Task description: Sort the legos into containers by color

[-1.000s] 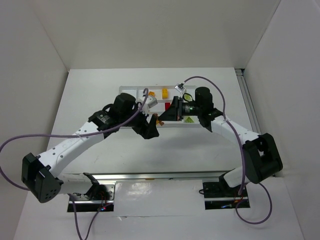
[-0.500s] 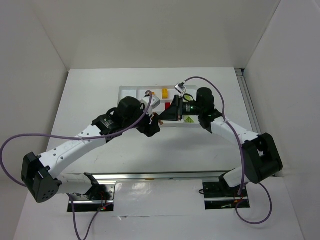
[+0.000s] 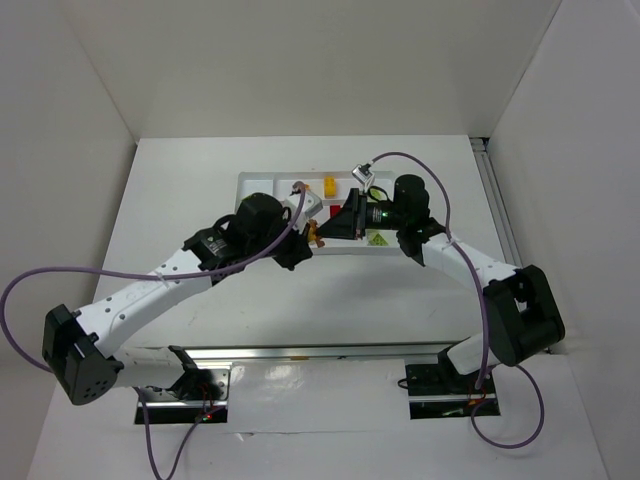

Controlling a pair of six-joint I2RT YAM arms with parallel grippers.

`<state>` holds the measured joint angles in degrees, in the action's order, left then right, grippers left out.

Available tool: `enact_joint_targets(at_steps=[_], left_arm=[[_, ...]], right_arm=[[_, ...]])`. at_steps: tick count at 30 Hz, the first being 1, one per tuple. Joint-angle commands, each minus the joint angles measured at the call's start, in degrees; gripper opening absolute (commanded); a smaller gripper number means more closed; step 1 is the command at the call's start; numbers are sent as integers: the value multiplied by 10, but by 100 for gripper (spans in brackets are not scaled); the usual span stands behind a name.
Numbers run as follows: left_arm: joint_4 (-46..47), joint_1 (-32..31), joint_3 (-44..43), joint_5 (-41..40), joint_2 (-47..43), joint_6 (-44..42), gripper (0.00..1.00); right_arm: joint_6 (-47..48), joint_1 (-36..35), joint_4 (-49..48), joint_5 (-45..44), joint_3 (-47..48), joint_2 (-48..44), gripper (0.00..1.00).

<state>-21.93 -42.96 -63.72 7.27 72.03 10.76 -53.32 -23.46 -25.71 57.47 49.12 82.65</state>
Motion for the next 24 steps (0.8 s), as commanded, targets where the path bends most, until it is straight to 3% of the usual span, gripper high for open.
enact_joint_targets(at_steps=[1,5,8,9,10,12,13,16,19,20,24], left_arm=[[35,4,-41,-16,-2,5,1],[35,4,-41,-31,-2,5,0],[24,4,-41,-37,-2,5,21],[24,4,-41,-44,-2,5,30],[24,4,-41,-44,-2,-1,66],[24,4,-36,-52,-8,-11,92],[19,4,-36,-52,-8,-17,100],[19,4,-36,-53,-14,-30,100],[25,-1,-36,-46,-14,-30,87],[25,-1,-36,-55,-14,-30,76],[36,-6,-36,-67,-8,-52,69]], right_arm=[[28,-9,20,31,4,0,24],[34,-9,19,25,-3,0,22],[34,-4,19,25,-3,0,22],[34,-4,19,25,-3,0,22],[34,-4,19,30,-3,0,22],[34,-4,19,30,-3,0,22],[34,-4,19,30,-3,0,22],[34,2,19,35,-3,5,22],[34,2,14,35,-3,5,22],[28,2,14,41,-3,5,22],[23,2,1,55,-3,11,22]])
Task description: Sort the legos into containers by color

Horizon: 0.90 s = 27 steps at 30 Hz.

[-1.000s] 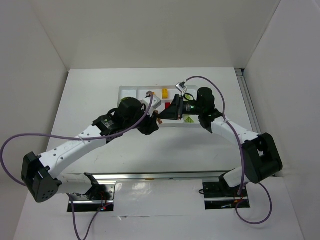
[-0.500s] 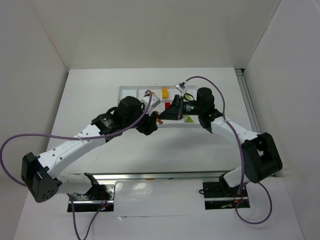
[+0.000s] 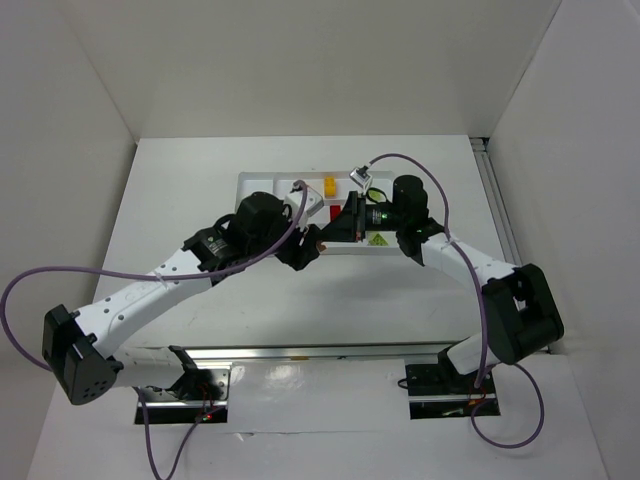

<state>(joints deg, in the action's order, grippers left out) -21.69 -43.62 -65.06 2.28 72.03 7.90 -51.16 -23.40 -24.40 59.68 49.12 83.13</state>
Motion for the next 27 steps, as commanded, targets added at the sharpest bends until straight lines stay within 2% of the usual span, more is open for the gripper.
enact_joint_targets(at_steps=[1,7,11,15,16,17,20,27], left_arm=[[38,0,-23,-24,-8,-24,68],[39,-5,-23,-5,-8,-43,65],[39,-10,-23,0,-8,-43,53],[39,-10,-28,0,-8,-43,26],[39,-10,-28,-5,-8,-43,11],[39,-10,-28,-5,-8,-43,2],[33,-10,-28,-36,-14,-43,0],[28,-10,-10,-36,-25,-49,0]], right_arm=[[1,1,-12,38,-3,6,22],[-6,1,-27,57,-8,17,22],[-18,1,-49,72,-8,34,22],[-25,1,-54,78,-8,41,22],[-25,1,-54,78,-8,41,22],[-25,1,-54,78,-8,41,22],[-25,1,-54,73,-13,41,22],[-14,13,-30,55,-24,30,20]])
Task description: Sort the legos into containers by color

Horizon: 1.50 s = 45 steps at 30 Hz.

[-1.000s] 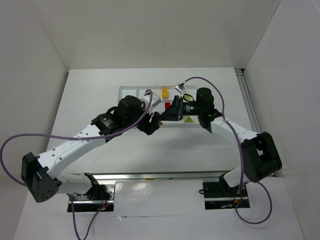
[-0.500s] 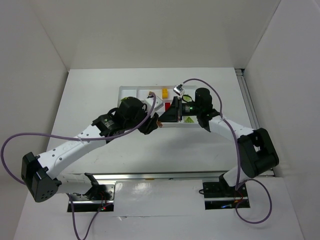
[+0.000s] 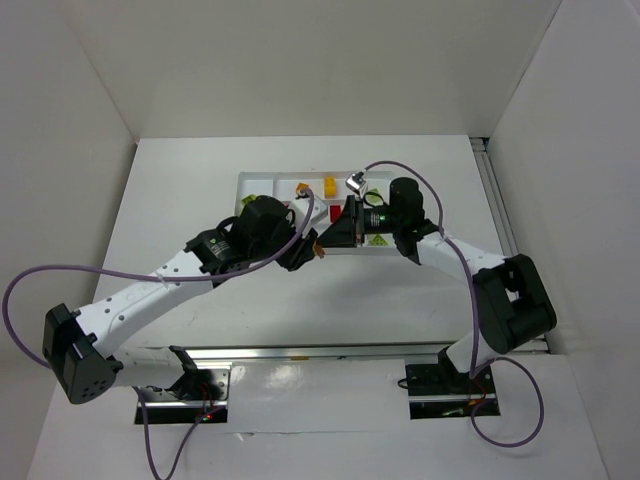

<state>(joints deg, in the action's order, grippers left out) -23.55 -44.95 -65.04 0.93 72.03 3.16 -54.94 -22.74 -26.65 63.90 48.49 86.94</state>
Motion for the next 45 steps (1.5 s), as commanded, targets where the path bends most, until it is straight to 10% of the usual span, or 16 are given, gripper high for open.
enact_joint_targets(at_steps=[1,16,30,45], left_arm=[[47,3,-11,-22,-25,-2,0],[27,27,-5,-33,-6,-2,0],[-64,181,-76,-117,83,147,0],[-58,213,-86,-48,86,164,0]], right_arm=[[24,12,-8,6,-18,-14,19],[135,55,155,-100,27,-13,17],[427,-149,369,-768,213,104,17],[371,-115,353,-755,180,40,19]])
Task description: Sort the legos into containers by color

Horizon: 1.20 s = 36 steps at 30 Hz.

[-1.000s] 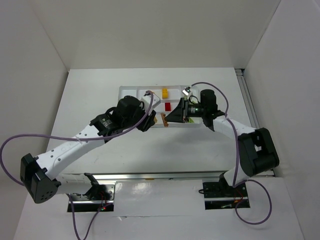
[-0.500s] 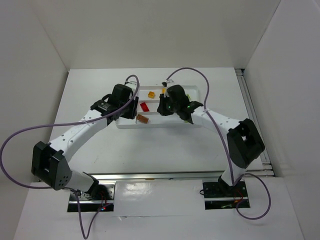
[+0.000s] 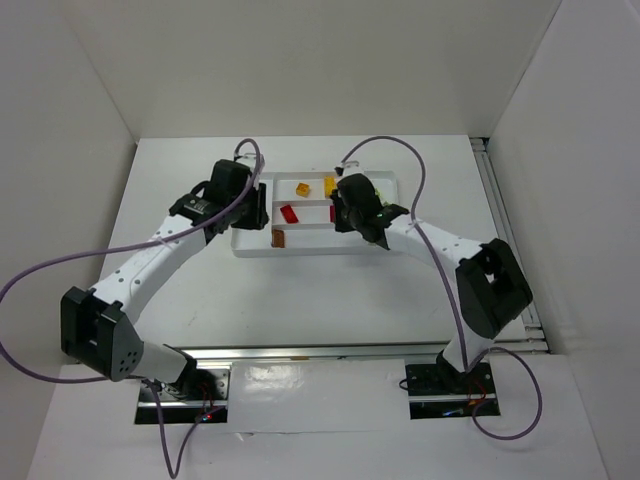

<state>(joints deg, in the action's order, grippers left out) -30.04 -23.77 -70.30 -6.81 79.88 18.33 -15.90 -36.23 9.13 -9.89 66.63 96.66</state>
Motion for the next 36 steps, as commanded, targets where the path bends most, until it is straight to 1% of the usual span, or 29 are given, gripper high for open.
enact_joint_targets(at_steps=[1,2,3,4,5,6,7,8,9,10,11,12,13,14,17,21,22,24,25,28,30,32,33,34,36], left_arm=[[7,1,-42,43,19,21,0],[7,1,-56,62,34,27,0],[-2,1,-94,82,73,47,0],[-2,-7,-114,88,95,57,0],[-8,-14,-154,88,117,71,0],[-14,-15,-174,78,140,82,0],[-19,-22,-198,73,187,91,0],[-26,-22,-223,72,212,99,0],[-33,-22,-275,66,235,113,0],[-33,-22,-298,59,259,113,0],[-33,-22,-318,59,301,120,0],[-33,-22,-359,54,323,120,0],[-39,-22,-380,48,344,126,0],[-39,-22,-420,48,384,126,0],[-62,-22,-493,48,441,131,0],[-62,-22,-543,53,505,137,0],[-62,-22,-551,53,525,137,4],[-62,-22,-566,48,541,143,18],[-62,-22,-581,48,548,138,47],[-62,-22,-587,48,554,138,93],[-55,-22,-587,48,537,131,100],[-55,-28,-582,34,521,124,100],[-62,-33,-582,29,500,118,100],[-68,-33,-582,29,488,118,100],[-79,-33,-571,29,458,118,100]], right_arm=[[-26,33,4,-30,-2,-65,23],[-33,38,17,-39,-2,-81,27],[-46,43,17,-39,-11,-91,31],[-53,48,17,-53,-18,-101,39],[-67,56,17,-53,-27,-124,44],[-72,62,17,-59,-46,-134,48],[-79,69,17,-59,-53,-145,52],[-84,69,17,-59,-60,-164,57],[-91,76,25,-59,-66,-172,59],[-91,76,25,-59,-74,-179,60],[-98,83,33,-54,-74,-193,60],[-98,83,39,-54,-81,-199,62],[-103,83,39,-54,-88,-205,62],[-103,88,45,-54,-88,-218,62],[-108,94,50,-54,-101,-237,62],[-113,99,56,-54,-106,-251,63],[-113,99,56,-54,-106,-251,63],[-113,105,61,-54,-112,-251,63],[-113,105,68,-54,-112,-251,63],[-113,105,73,-54,-112,-251,63],[-113,110,73,-60,-112,-257,63],[-113,110,73,-60,-112,-257,69],[-113,110,78,-60,-112,-257,74],[-113,110,87,-60,-106,-257,88],[-124,110,98,-73,-99,-257,99]])
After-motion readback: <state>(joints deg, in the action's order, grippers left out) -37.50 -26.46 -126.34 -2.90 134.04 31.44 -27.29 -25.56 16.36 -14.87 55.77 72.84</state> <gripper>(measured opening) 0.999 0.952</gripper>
